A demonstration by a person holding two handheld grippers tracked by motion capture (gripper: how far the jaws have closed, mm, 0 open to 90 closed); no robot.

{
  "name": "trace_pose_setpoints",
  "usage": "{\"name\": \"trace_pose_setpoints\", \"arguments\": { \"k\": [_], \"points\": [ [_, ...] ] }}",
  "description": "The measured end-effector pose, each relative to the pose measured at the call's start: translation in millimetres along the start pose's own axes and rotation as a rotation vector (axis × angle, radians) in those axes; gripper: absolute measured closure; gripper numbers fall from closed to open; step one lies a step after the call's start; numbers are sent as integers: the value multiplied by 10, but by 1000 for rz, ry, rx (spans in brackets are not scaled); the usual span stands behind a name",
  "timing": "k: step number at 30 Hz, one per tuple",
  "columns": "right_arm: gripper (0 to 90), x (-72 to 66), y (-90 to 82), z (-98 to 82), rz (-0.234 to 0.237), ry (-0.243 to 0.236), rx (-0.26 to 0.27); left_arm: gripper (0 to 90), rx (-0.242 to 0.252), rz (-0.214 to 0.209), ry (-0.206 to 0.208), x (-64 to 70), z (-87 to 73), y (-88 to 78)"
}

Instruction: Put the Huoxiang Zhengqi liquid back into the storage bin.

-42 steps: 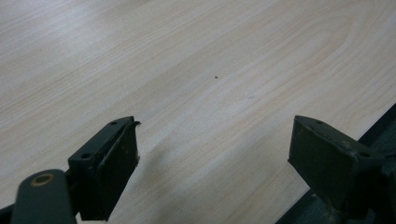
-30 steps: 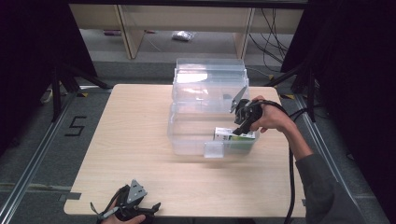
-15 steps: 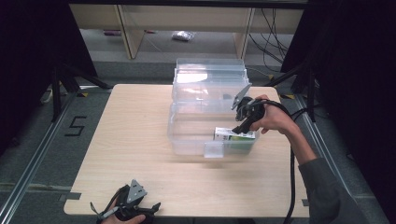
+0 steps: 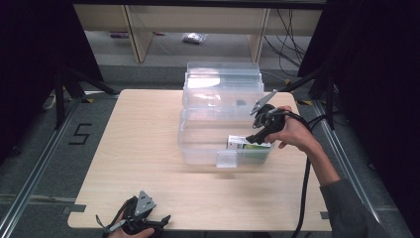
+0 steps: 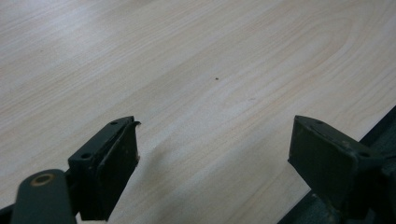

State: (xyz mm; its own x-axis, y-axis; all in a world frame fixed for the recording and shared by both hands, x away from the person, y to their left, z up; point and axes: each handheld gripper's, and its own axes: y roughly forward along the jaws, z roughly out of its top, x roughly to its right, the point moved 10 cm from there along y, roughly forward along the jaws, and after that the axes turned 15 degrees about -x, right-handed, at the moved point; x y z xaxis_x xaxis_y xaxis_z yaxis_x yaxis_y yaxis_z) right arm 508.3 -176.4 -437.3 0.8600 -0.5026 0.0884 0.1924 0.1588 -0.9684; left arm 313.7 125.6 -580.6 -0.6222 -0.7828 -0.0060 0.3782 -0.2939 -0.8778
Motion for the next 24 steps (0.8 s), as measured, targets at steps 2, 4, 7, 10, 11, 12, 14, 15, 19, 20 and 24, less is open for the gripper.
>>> {"name": "trace_pose_setpoints", "arguments": {
  "k": [2,4,7,10,11,12,14,15,19,20,24],
  "points": [
    [325,5,-16,-13,-7,12,17,151,-4,-10,-5,11,-5,-9],
    [323,-1,-38,-26,-10,9,33,151,-5,-8,0,6,-6,-13],
    [322,-6,-46,-53,-9,51,43,151,-2,-6,0,8,-3,-11],
    [307,-13,-66,-72,-20,69,62,151,2,-1,-3,2,2,-2],
    [305,-16,-68,-71,-15,77,71,151,-1,-4,-8,4,-1,-1],
    [299,-24,-74,-81,-11,95,78,151,1,-1,-7,3,0,-3],
    [283,-44,-70,-96,-10,135,92,151,1,-1,0,0,-1,-10],
    [275,-35,-70,-108,-12,130,101,151,-2,2,3,-6,-2,-6],
    [257,-106,-98,-142,43,159,161,151,0,-1,-4,4,0,1],
    [251,-119,-101,-161,41,158,164,151,1,-1,-4,3,2,0],
    [237,-111,-102,-188,-25,155,212,151,-2,-5,0,6,-3,-10]
  ]
}}
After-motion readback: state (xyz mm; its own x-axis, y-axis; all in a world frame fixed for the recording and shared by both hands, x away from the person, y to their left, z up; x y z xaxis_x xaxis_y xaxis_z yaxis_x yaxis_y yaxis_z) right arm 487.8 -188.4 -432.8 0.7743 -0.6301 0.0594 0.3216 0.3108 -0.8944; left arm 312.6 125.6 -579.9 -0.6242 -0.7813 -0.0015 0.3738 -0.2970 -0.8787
